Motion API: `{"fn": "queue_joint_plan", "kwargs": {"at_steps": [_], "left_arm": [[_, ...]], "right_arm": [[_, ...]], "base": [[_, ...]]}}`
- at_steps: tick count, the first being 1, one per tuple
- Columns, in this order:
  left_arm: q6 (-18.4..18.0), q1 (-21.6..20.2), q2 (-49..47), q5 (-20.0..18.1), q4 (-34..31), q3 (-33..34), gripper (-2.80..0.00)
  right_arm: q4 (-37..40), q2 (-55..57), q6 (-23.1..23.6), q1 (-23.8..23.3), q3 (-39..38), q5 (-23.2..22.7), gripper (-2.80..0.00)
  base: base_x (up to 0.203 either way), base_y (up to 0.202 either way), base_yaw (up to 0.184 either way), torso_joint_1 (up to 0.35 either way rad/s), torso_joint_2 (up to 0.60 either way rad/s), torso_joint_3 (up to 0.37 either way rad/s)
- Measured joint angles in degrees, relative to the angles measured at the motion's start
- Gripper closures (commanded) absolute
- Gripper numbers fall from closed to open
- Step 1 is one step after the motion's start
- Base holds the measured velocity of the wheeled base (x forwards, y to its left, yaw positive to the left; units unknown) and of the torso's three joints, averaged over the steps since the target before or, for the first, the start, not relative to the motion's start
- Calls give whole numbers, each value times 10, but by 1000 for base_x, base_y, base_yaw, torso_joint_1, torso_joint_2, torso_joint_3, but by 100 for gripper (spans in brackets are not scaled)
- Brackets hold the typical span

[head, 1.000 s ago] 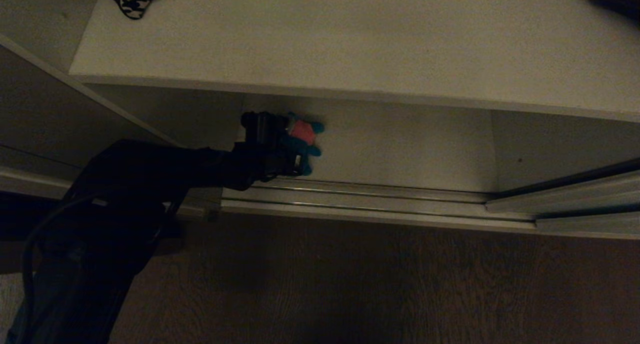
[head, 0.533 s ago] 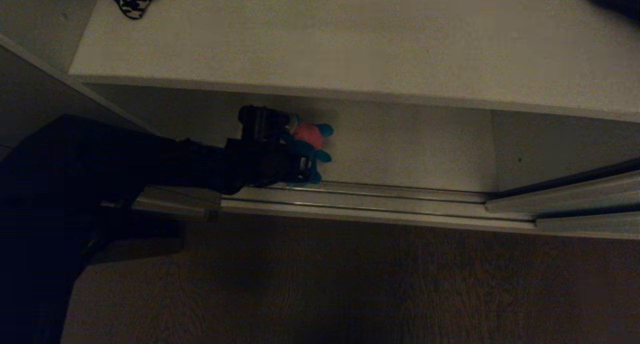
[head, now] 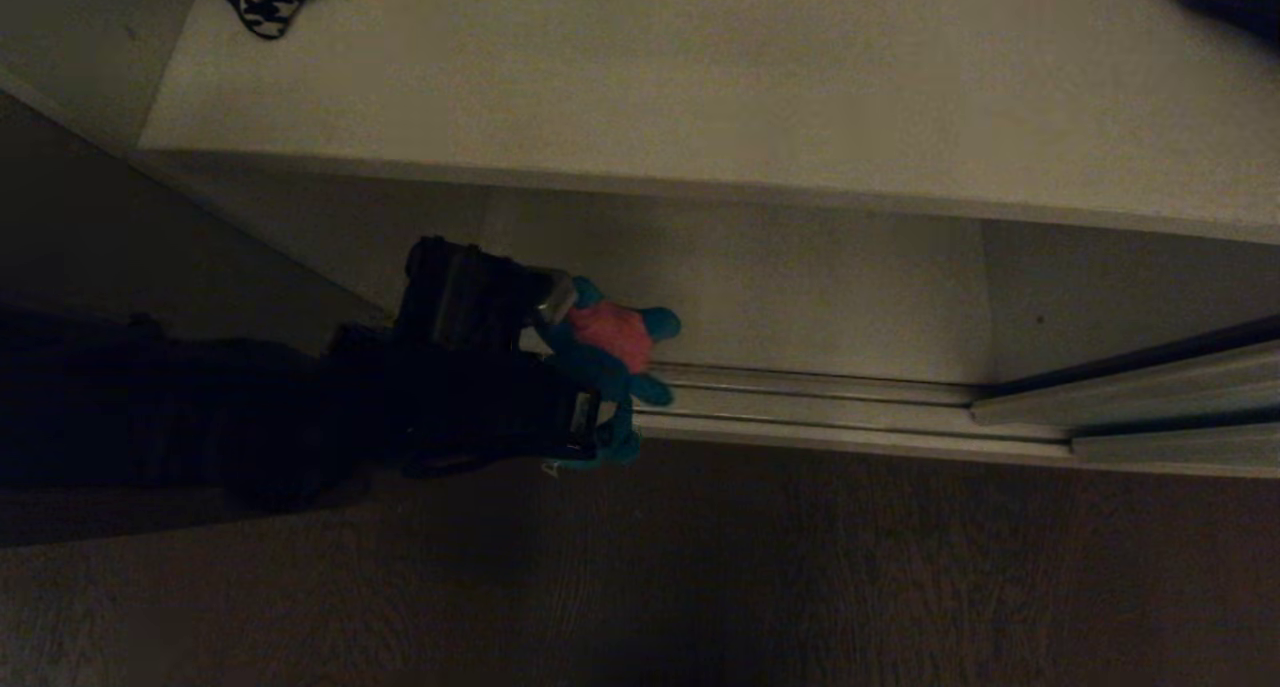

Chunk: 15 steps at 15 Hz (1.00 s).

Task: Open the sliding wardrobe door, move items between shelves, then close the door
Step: Place the blue doll on the higher shelf

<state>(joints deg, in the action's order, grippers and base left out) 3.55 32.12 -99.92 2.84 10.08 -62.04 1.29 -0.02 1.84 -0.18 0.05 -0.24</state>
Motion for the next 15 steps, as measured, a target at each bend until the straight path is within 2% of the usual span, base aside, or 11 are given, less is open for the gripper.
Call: {"fn": "queue_joint_plan", "kwargs": {"at_steps": [2,4,8,10,12,15], "left_arm": [[16,33,85,0,-23,56,0],[33,73,164,0,-62,84,0],[46,144,293,-3,-176,93,0],[47,160,324,-4,-192,68,0],[48,164,331,-5,-193,15,0],[48,169,294,-4,-194,-109,0]], "right_arm": [[0,0,0,0,0,0,0],[0,0,0,0,0,0,0],[0,0,0,0,0,0,0],[0,0,0,0,0,0,0],[0,0,0,0,0,0,0],[0,0,0,0,0,0,0]], "base": [[0,0,0,0,0,0],[0,0,0,0,0,0],[0,0,0,0,0,0],[0,0,0,0,0,0],[0,0,0,0,0,0],[0,0,0,0,0,0]]}}
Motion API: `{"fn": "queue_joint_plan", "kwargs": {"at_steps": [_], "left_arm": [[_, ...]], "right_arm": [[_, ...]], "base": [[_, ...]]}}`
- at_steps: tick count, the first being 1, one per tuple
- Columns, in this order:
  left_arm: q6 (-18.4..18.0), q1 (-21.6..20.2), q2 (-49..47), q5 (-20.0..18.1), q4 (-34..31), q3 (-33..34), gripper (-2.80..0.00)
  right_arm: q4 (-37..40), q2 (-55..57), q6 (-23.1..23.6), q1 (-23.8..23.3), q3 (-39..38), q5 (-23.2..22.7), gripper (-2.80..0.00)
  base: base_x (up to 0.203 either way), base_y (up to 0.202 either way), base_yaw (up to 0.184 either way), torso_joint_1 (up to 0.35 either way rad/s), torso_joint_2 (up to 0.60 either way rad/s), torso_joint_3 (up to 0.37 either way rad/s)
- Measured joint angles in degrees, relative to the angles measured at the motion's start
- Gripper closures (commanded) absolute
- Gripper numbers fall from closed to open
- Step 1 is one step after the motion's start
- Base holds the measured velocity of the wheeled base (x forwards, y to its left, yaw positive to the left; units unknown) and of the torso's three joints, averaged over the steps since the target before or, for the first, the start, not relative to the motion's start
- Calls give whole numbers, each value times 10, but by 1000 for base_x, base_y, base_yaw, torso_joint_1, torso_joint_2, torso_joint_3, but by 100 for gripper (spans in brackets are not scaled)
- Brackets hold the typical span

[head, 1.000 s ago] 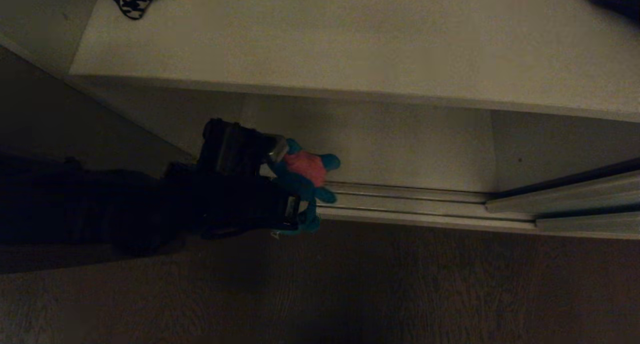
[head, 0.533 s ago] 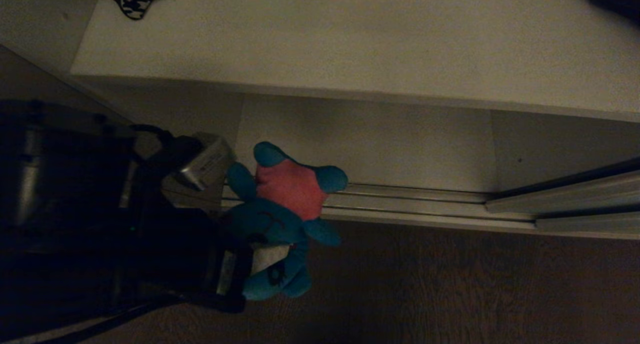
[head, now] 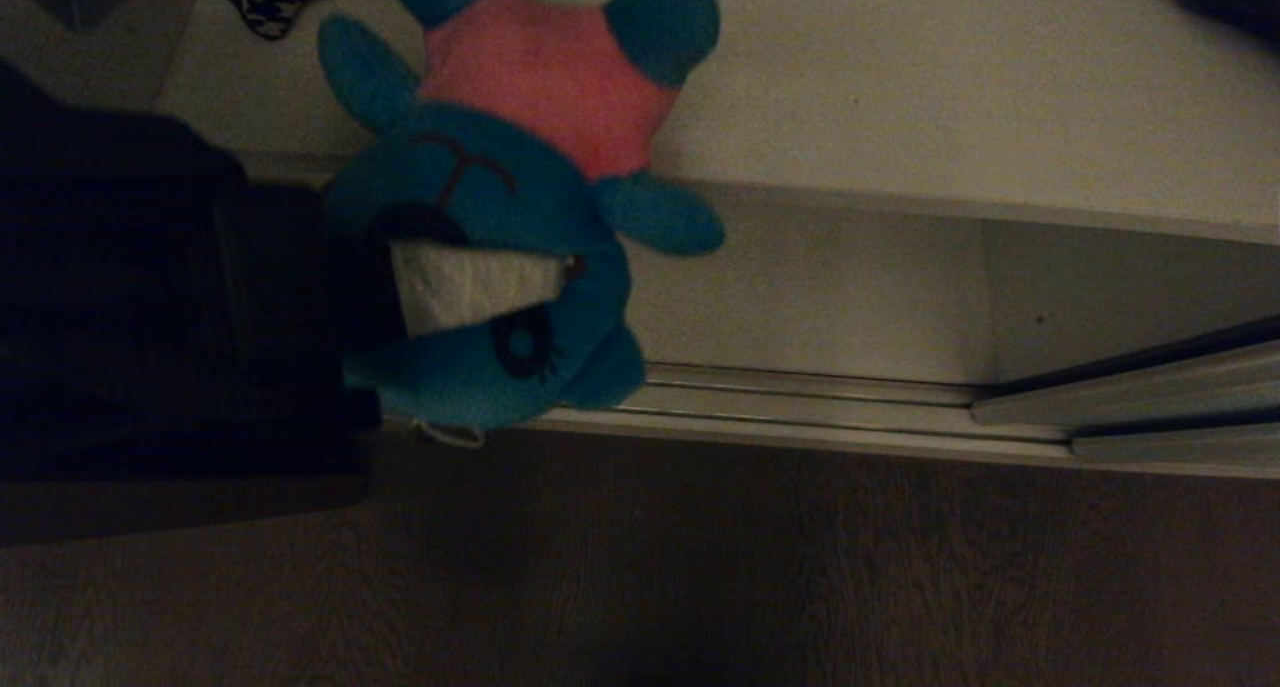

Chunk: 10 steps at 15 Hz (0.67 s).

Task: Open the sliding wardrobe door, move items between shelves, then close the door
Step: Place the blue doll on the higher shelf

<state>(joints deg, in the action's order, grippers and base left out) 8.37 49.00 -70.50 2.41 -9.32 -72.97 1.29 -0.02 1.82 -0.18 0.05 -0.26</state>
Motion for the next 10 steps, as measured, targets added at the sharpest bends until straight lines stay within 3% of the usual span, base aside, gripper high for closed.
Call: {"fn": "queue_joint_plan", "kwargs": {"at_steps": [6,8,10], "left_arm": [[0,7,-193,13,5,-283,0],[-9,11,-262,50,30,-349,0],[-27,13,-312,87,105,-374,0]], "right_arm": [[0,0,0,0,0,0,0],[0,0,0,0,0,0,0],[0,0,0,0,0,0,0]], "base": [[0,0,0,0,0,0],[0,0,0,0,0,0],[0,0,0,0,0,0]]}}
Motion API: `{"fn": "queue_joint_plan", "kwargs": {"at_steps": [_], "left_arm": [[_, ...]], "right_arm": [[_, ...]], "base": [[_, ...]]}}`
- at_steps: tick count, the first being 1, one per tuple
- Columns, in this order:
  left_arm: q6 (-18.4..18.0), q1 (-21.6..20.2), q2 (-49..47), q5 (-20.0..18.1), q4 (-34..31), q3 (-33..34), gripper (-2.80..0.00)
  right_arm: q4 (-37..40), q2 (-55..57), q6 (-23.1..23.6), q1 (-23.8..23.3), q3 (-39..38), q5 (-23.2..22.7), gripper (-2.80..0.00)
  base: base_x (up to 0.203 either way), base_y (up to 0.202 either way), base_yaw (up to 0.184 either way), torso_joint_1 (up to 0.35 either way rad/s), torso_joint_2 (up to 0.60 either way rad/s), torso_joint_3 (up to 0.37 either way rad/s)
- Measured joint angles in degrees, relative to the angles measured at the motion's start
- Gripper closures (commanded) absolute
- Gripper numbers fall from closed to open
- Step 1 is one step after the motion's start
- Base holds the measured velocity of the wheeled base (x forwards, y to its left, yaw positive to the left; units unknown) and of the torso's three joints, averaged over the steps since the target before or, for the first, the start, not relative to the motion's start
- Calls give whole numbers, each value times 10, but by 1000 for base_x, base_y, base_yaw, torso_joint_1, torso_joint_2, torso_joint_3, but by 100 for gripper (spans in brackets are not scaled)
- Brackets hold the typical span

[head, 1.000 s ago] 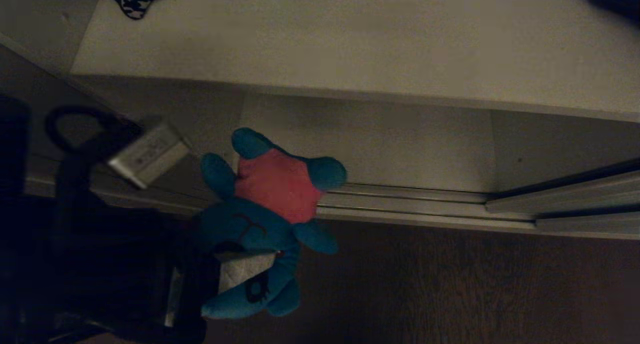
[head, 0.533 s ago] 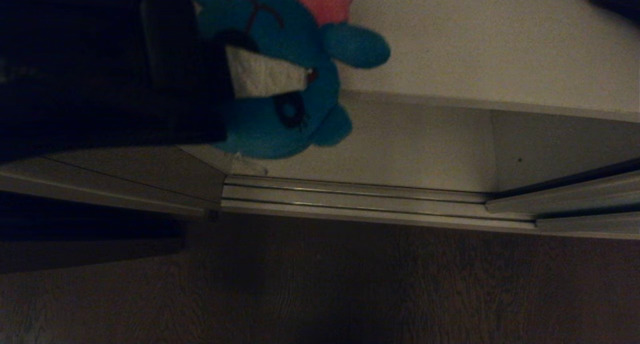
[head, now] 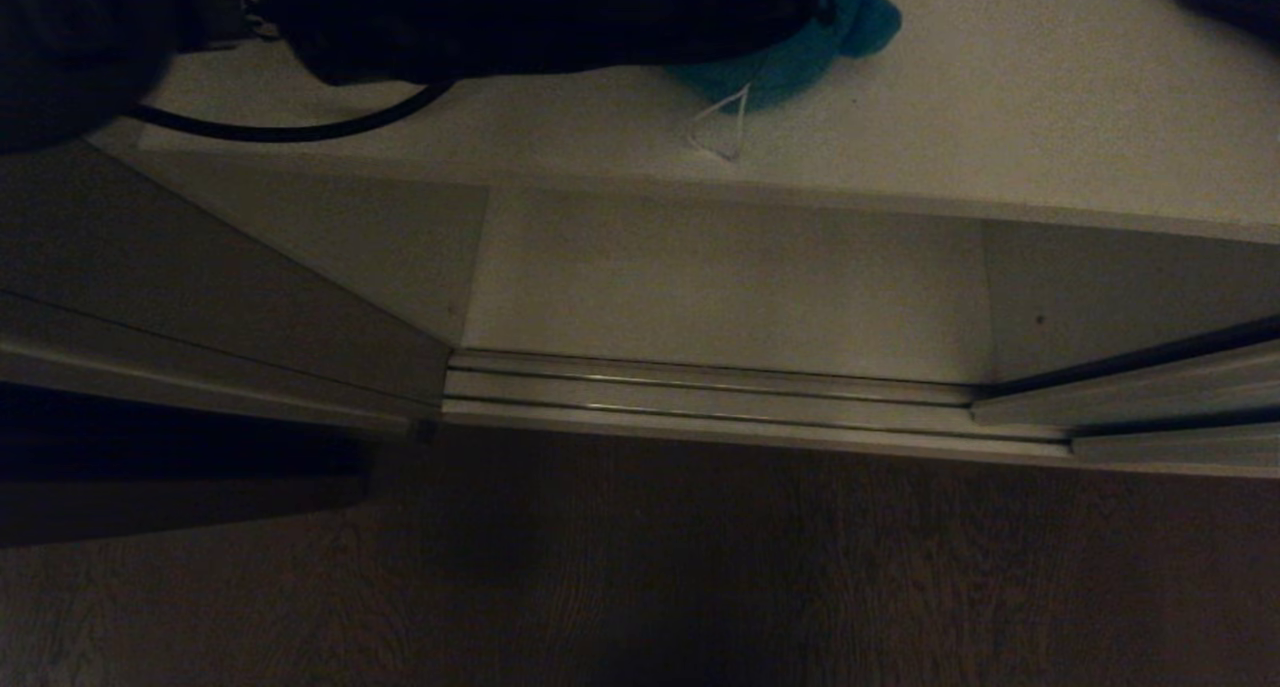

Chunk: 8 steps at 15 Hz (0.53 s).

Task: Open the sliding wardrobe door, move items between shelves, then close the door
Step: Place the blue doll on the higher shelf

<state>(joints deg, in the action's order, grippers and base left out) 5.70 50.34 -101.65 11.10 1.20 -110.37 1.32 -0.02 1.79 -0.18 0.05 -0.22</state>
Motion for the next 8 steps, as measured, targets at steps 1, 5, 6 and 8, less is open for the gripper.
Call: {"fn": "queue_joint_plan", "kwargs": {"at_steps": [1,5,6,8], "left_arm": [[-12,0,-19,22,42,-5,0],[-48,3,-49,46,166,-10,0],[-63,5,-51,46,184,-10,0],[-71,15,-53,45,202,-11,0]], "right_arm": [[0,0,0,0,0,0,0],[0,0,0,0,0,0,0],[0,0,0,0,0,0,0],[0,0,0,0,0,0,0]], "base": [[0,0,0,0,0,0],[0,0,0,0,0,0],[0,0,0,0,0,0],[0,0,0,0,0,0]]}}
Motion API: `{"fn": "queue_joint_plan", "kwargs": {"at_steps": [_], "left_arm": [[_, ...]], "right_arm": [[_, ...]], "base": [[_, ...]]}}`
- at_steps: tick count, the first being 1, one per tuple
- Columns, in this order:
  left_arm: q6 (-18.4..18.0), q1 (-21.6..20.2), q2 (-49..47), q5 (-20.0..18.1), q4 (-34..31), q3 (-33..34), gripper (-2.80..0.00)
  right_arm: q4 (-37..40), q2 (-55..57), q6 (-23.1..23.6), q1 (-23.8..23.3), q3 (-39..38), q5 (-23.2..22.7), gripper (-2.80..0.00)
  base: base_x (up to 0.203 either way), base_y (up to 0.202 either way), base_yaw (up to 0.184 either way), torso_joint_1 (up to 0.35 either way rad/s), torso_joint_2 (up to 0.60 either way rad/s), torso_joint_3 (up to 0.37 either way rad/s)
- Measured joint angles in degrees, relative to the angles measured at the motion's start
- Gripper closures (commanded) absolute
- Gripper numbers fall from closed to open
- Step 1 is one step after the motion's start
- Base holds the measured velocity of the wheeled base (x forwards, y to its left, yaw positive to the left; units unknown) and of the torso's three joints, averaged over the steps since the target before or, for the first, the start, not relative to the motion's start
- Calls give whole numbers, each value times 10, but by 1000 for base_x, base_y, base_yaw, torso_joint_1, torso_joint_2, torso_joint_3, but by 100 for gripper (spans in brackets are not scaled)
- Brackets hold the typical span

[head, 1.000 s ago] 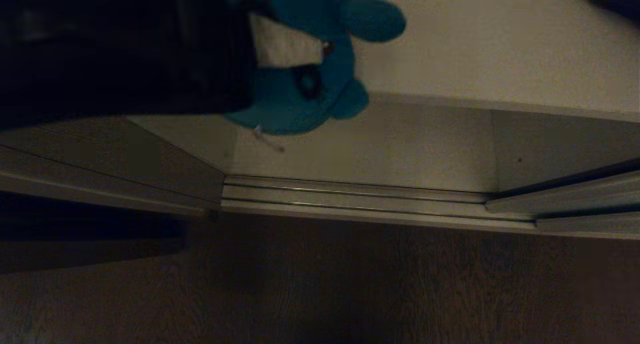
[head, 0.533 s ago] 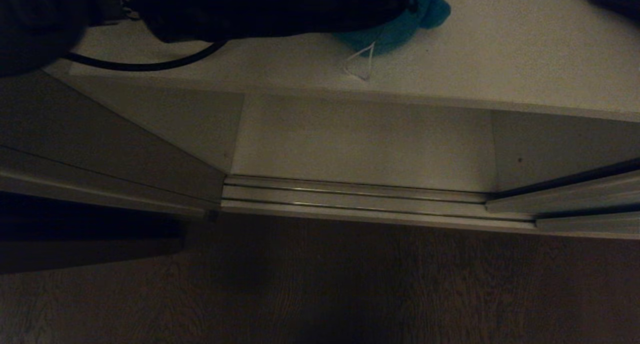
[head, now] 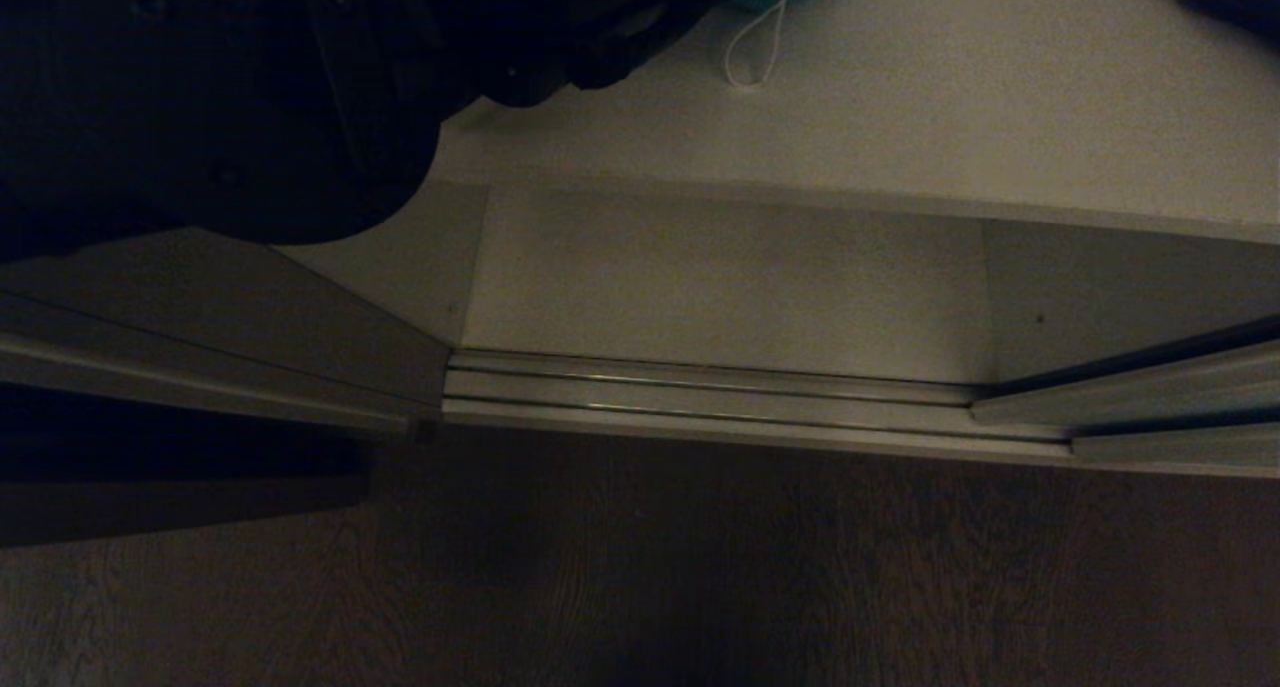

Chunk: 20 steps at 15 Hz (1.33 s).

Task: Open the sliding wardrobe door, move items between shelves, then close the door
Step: Place the blue doll on the higher shelf

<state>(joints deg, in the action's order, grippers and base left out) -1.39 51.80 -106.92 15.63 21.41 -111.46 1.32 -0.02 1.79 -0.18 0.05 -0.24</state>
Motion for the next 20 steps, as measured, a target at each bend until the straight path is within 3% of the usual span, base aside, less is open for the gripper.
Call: {"fn": "queue_joint_plan", "kwargs": {"at_steps": [6,10,20], "left_arm": [[4,38,-22,1,1,-3,0],[3,37,-51,28,33,-6,0],[-7,16,-69,28,98,-5,0]], "right_arm": [[0,0,0,0,0,0,0],[0,0,0,0,0,0,0],[0,0,0,0,0,0,0]], "base": [[0,0,0,0,0,0],[0,0,0,0,0,0],[0,0,0,0,0,0]]}}
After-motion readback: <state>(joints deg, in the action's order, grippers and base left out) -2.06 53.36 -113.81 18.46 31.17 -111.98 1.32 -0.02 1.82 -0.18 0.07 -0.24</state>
